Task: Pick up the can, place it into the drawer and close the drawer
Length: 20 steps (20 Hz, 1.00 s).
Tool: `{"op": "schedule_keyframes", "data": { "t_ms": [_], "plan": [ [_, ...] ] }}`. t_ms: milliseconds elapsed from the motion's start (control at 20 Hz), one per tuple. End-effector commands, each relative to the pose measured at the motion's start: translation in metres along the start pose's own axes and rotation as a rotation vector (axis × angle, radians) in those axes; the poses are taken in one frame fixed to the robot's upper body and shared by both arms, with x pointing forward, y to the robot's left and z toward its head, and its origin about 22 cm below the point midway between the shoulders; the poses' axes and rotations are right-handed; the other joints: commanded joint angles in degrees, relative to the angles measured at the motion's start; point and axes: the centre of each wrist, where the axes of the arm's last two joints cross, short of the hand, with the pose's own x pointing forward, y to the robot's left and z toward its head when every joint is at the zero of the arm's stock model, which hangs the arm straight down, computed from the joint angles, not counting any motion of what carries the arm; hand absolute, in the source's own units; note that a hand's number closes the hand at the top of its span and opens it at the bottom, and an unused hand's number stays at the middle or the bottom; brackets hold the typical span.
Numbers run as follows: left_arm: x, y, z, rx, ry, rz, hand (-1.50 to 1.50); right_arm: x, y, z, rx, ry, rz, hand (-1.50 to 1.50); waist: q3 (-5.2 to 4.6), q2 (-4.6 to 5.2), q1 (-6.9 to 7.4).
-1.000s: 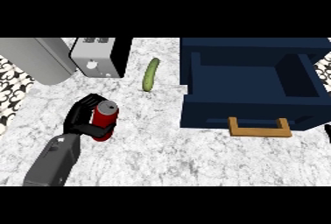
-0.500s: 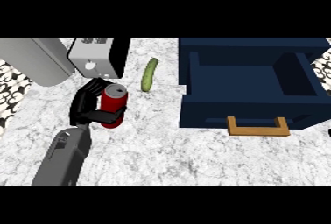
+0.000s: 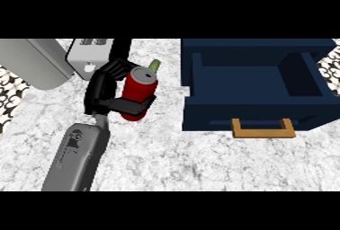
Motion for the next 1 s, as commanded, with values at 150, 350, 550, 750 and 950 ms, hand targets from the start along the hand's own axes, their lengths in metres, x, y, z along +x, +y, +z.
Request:
{"op": "schedule_keyframes", "data": {
  "t_ms": [150,350,550,750,950],
  "plan": [
    [0.052,-0.054,-0.037,-0.049,-0.009,-0.035,1.50,-0.008,-0.010,-0.013,-0.017,-0.008,0.007,-1.50,-0.02,0.31,-0.80],
    [0.092,-0.080,-0.040,-0.061,-0.016,-0.044,1.50,0.018,0.010,0.001,0.002,0.005,0.013,-1.50,-0.04,0.18,-0.86],
    [0.102,-0.093,-0.058,-0.085,-0.060,-0.049,1.50,0.009,0.000,-0.001,-0.009,-0.012,0.004,-1.50,-0.03,0.30,-1.00],
    [0.132,-0.139,-0.060,-0.062,-0.051,-0.071,1.50,0.000,-0.009,-0.013,-0.001,0.001,-0.016,-1.50,0.00,0.34,-1.39],
    [0.146,-0.151,-0.081,-0.079,-0.058,-0.070,1.50,0.002,-0.008,-0.017,0.002,-0.006,0.014,-1.50,0.00,0.46,-1.60]
  ]
}}
